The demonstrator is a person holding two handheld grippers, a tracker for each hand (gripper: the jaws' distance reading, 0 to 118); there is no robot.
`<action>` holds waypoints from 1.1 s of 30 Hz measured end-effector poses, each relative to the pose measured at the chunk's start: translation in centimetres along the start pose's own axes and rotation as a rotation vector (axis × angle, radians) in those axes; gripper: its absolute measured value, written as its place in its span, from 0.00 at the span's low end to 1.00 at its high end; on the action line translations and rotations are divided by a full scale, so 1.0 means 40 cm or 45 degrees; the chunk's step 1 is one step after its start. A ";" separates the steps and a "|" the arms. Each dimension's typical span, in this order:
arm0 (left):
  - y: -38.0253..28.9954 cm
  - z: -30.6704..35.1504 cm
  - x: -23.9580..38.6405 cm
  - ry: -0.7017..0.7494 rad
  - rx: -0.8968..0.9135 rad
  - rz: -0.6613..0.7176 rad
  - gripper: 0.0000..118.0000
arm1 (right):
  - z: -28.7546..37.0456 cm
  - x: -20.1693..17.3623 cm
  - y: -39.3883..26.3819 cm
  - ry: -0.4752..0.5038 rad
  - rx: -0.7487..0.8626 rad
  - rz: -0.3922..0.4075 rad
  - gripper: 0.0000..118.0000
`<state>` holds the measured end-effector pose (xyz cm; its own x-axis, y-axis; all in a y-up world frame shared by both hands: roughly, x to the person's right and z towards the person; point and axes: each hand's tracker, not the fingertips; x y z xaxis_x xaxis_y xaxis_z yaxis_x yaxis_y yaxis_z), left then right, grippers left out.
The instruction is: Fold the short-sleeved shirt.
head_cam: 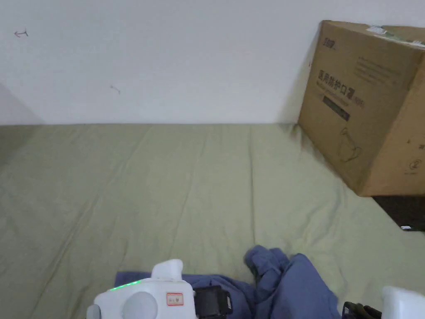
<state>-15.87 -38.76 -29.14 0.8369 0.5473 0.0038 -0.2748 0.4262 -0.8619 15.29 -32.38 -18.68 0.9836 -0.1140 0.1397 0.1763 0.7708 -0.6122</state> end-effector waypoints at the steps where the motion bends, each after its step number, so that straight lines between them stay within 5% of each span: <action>1: 0.001 0.032 -0.038 0.045 0.038 0.004 0.51 | -0.004 -0.012 -0.001 0.013 -0.003 0.006 0.00; 3: -0.002 0.084 -0.110 0.228 0.108 -0.011 0.07 | -0.017 -0.040 -0.006 0.039 -0.014 0.018 0.00; 4: -0.010 0.100 -0.148 0.341 0.124 0.011 0.02 | -0.025 -0.055 -0.009 0.054 -0.024 0.026 0.00; 9: -0.015 0.126 -0.273 0.337 0.071 0.174 0.00 | -0.065 -0.125 -0.019 0.113 -0.064 0.116 0.00; 14: 0.109 0.083 -0.250 0.388 0.112 0.064 0.00 | -0.104 -0.144 0.000 0.090 -0.076 0.126 0.00; 15: 0.142 0.063 -0.250 0.398 0.103 0.044 0.06 | -0.110 -0.143 0.001 0.094 -0.085 0.115 0.00; 18: 0.232 -0.016 -0.235 0.474 0.041 -0.057 0.78 | -0.131 -0.142 -0.007 0.079 -0.110 0.123 0.00; 19: 0.253 -0.044 -0.236 0.511 0.044 -0.080 0.85 | -0.139 -0.141 -0.012 0.069 -0.125 0.136 0.00; 23: 0.277 -0.175 -0.246 0.617 -0.067 -0.169 0.84 | -0.173 -0.126 -0.034 0.059 -0.187 0.120 0.00; 26: 0.256 -0.260 -0.274 0.643 -0.149 -0.146 0.60 | -0.191 -0.115 -0.044 0.050 -0.221 0.108 0.00; 30: 0.218 -0.246 -0.250 0.713 0.021 -0.173 0.49 | -0.208 -0.099 -0.054 0.027 -0.250 0.118 0.00; 33: 0.211 -0.239 -0.228 0.747 0.024 -0.267 0.15 | -0.225 -0.088 -0.050 0.004 -0.283 0.129 0.00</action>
<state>-21.30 -47.04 -41.29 0.9932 -0.0343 -0.1116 -0.0799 0.4973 -0.8639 11.80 -39.16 -24.95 0.9968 -0.0454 0.0664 0.0802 0.6219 -0.7790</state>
